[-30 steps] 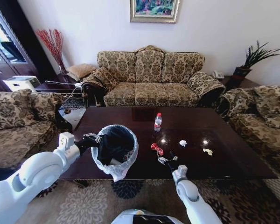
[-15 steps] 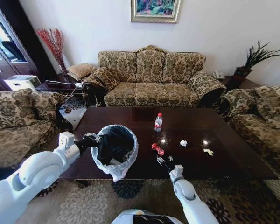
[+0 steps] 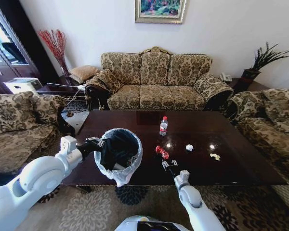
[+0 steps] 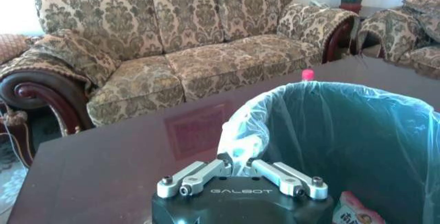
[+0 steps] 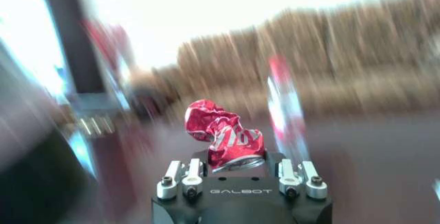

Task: Move to the front of the table and place the trash on the table into the trash bin.

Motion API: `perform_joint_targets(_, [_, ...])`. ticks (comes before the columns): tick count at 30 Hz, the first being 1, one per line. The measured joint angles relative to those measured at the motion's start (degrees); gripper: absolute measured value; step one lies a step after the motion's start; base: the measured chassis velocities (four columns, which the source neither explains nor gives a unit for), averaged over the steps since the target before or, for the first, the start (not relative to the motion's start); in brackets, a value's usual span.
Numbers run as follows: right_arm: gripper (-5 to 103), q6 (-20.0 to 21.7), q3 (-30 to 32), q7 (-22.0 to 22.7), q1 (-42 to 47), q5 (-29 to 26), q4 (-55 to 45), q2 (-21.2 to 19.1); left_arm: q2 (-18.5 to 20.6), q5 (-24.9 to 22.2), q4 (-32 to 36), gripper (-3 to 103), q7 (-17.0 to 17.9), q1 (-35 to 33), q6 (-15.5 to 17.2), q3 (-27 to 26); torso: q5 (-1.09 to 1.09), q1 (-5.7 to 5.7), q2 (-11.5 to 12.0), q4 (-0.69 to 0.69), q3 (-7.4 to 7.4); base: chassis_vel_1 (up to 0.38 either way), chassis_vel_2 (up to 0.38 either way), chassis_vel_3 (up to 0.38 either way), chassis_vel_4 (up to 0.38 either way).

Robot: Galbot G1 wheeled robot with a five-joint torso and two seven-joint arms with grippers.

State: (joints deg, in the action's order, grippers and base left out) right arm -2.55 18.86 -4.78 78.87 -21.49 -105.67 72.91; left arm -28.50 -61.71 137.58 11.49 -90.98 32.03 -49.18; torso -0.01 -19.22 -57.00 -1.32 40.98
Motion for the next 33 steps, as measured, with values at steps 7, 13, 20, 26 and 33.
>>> perform_joint_targets(7, [46,-2.62,1.42,-5.52,-0.19,-3.87,-18.48,-3.43,0.63,0.05,-0.32,3,-0.07,-0.03,-0.01,0.32,-0.01,0.00,0.00,-0.01,0.00,0.000,0.000,0.000,0.000])
perform_joint_targets(13, [46,3.85,-3.10,-8.99,-1.39,-10.16,-31.16,-6.71,1.56,0.06,-0.46,3,-0.16,0.12,-0.01,0.75,0.00,0.00,0.00,-0.01,0.00,0.000,0.000,0.000,0.000])
perform_joint_targets(20, [46,5.24,-10.26,-11.92,-0.21,-6.54,-32.18,-7.68,1.79,-0.30,-0.10,3,-0.17,0.15,-0.01,0.78,0.01,0.00,0.00,-0.01,0.00,0.000,0.000,0.000,0.000])
perform_joint_targets(26, [43,5.93,-13.41,-11.89,0.55,2.05,-29.40,-7.30,1.44,-1.14,1.02,3,-0.16,-0.02,0.00,0.64,0.01,0.00,0.00,-0.01,0.00,0.000,0.000,0.000,0.000])
perform_joint_targets(33, [43,6.39,-14.30,-10.85,0.40,3.27,-28.58,-7.02,1.18,-1.20,1.34,3,-0.11,-0.35,0.09,0.43,0.01,0.00,0.00,-0.01,0.00,0.000,0.000,0.000,0.000])
